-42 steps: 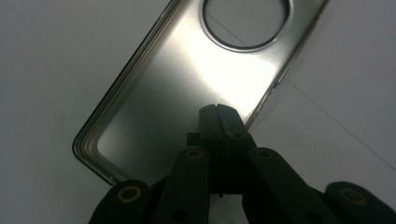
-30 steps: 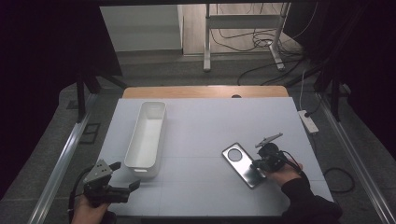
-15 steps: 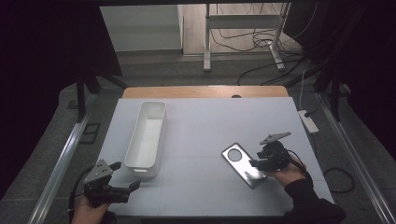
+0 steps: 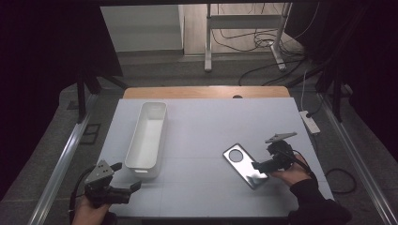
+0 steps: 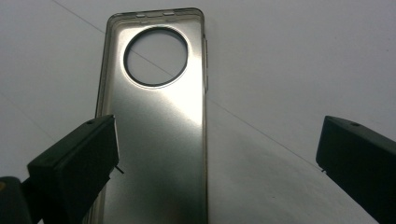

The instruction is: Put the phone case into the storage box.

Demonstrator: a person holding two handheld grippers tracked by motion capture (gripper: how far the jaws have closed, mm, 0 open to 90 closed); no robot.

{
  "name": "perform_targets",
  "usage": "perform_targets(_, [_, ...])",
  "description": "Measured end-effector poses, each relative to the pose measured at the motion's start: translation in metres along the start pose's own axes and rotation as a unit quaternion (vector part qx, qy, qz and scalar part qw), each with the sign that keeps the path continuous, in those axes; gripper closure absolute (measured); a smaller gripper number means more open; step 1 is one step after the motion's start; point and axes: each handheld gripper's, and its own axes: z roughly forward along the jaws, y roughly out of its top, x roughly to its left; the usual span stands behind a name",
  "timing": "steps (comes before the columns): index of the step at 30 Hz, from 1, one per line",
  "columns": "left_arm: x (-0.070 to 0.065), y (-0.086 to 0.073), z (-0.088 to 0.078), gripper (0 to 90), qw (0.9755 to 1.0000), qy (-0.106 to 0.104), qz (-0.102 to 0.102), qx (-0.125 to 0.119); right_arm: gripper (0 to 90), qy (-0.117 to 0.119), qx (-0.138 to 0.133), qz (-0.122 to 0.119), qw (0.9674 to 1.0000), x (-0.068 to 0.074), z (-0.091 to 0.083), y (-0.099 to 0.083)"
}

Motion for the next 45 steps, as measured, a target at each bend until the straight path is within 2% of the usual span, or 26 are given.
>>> perform_targets(5, [0.000,0.000,0.000,2.8,1.0000,0.000,0.000,0.000,0.1,0.009,0.018,0.006,0.9998,-0.001,0.004,0.001])
perform_targets(9, [0.000,0.000,0.000,2.8,1.0000,-0.001,-0.001,0.002,16.5,0.008,0.040,0.007,0.9991,-0.002,0.010,0.001])
perform_targets(12, [0.000,0.000,0.001,2.8,1.0000,-0.001,0.000,0.002,36.7,0.023,0.055,-0.004,0.9982,-0.002,0.014,0.001])
perform_targets(15, [0.000,0.000,0.001,2.8,1.0000,-0.001,0.001,0.002,51.3,0.020,0.067,-0.015,0.9974,-0.002,0.018,0.001])
perform_targets(16, [0.000,0.000,0.001,2.8,1.0000,-0.001,0.000,0.002,54.9,0.020,0.069,-0.018,0.9972,-0.002,0.018,0.001])
perform_targets(17, [0.000,0.000,0.001,2.8,1.0000,-0.001,0.000,0.002,54.9,0.020,0.069,-0.018,0.9972,-0.002,0.018,0.001])
perform_targets(19, [0.000,0.000,0.001,2.8,1.0000,-0.001,0.001,0.003,67.0,0.020,0.077,-0.025,0.9965,-0.003,0.020,0.001])
perform_targets(21, [0.000,0.001,0.001,2.8,1.0000,0.000,0.002,0.003,73.6,0.020,0.084,-0.027,0.9959,-0.005,0.021,0.001])
perform_targets(25, [0.000,0.001,0.001,2.8,1.0000,-0.001,0.000,0.003,85.9,0.044,0.090,-0.010,0.9949,-0.009,0.024,0.001])
perform_targets(26, [0.000,0.001,0.001,2.8,1.0000,-0.001,0.000,0.003,86.8,0.049,0.090,-0.007,0.9947,-0.009,0.024,0.001])
perform_targets(31, [-0.001,0.001,0.002,2.9,1.0000,0.003,0.003,0.007,88.1,0.039,0.092,-0.006,0.9950,-0.007,0.024,0.001])
perform_targets(39, [-0.002,0.004,0.006,3.6,0.9995,-0.007,0.011,0.028,88.3,0.032,0.088,-0.004,0.9956,-0.006,0.023,0.001])
perform_targets(45, [-0.003,0.006,0.008,3.2,0.9990,-0.014,0.020,0.038,88.3,0.026,0.070,0.000,0.9972,-0.007,0.018,0.001])
